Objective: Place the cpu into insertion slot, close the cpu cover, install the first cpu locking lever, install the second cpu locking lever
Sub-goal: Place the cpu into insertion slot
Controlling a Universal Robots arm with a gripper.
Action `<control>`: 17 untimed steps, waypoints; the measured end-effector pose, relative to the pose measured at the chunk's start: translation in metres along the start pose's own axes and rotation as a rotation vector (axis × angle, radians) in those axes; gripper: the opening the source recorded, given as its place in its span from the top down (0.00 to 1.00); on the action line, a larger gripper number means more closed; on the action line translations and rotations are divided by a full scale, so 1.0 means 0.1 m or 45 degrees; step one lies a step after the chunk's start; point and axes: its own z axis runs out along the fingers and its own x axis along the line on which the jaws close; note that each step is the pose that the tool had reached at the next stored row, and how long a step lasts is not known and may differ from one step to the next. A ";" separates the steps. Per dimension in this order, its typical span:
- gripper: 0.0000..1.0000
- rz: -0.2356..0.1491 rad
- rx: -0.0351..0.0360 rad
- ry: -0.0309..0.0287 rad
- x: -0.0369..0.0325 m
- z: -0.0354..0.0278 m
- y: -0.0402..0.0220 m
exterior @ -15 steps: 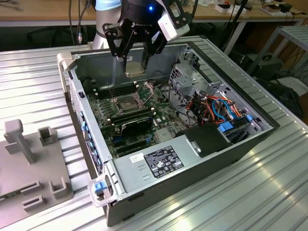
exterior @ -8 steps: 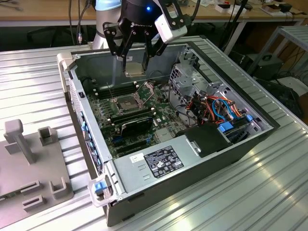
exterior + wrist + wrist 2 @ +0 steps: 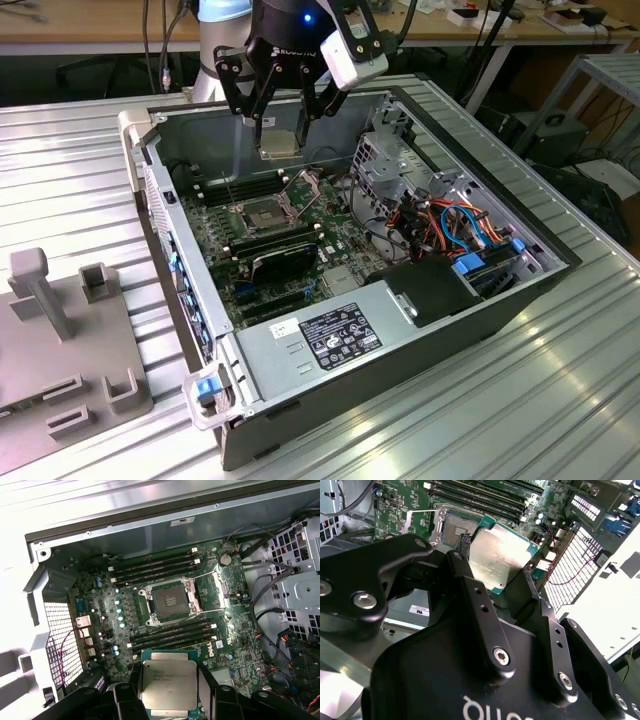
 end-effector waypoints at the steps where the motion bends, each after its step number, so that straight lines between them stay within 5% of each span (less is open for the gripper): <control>1: 0.46 0.000 0.0001 0.0000 0.000 0.000 0.000; 10: 0.46 0.013 0.0002 -0.0006 0.000 0.001 0.000; 17: 0.46 0.140 0.0032 -0.0063 0.000 0.006 0.000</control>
